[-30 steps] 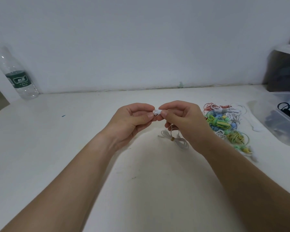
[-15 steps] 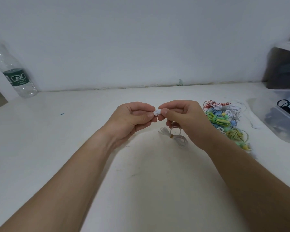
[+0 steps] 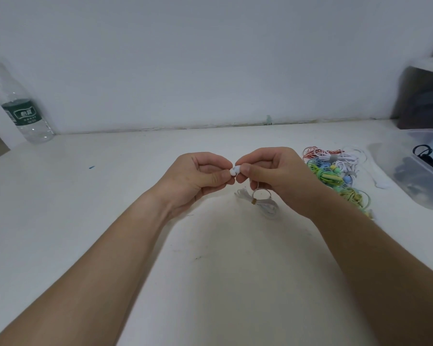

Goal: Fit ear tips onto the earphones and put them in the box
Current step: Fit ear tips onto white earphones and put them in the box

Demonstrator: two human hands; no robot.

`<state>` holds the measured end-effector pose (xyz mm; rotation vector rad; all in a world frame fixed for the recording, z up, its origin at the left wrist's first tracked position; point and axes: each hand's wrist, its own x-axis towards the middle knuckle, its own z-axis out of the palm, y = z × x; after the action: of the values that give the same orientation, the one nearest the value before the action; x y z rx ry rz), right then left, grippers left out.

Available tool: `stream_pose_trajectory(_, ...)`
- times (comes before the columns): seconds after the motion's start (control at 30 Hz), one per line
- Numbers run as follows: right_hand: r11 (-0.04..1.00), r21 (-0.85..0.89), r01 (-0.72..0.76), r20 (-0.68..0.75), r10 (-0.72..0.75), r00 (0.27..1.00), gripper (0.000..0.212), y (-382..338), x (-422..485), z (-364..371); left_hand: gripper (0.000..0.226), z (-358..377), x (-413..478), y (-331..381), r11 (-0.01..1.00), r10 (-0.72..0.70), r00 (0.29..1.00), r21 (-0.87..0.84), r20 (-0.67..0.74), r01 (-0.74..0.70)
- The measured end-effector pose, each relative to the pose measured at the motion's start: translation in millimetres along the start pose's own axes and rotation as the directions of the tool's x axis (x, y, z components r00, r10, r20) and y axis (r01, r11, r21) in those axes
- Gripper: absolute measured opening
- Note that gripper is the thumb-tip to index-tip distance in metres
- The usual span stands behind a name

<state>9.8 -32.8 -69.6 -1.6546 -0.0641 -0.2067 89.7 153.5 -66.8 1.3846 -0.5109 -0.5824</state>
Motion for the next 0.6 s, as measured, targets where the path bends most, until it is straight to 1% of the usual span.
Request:
stream_pose_trajectory(0.2,0.999,-0.026,0.048,-0.065,-0.050,0.997,0.008,1.5,0.7,5.2,0.011,2.8,-0.7,0.3,1.000,0.026,1.000,0.001,-0.016,-0.026)
stream_pose_trajectory(0.3,0.999,-0.031,0.042,-0.076,-0.044,0.996,0.009,1.8,0.7,5.8,0.013,2.2,0.2,-0.8,1.000,0.021,0.999,-0.021,-0.033,-0.022)
stream_pose_trajectory(0.43,1.000,0.016,-0.016,-0.043,0.017,0.999,0.011,0.6,0.5,2.5,0.014,2.1,0.7,-1.3,0.999,0.013,1.000,-0.045,-0.021,-0.014)
stream_pose_trajectory(0.6,0.998,0.047,-0.050,0.000,0.050,0.999,0.012,0.5,0.5,-0.1,0.013,2.5,0.9,-1.3,0.998,0.006,1.000,-0.058,-0.001,-0.007)
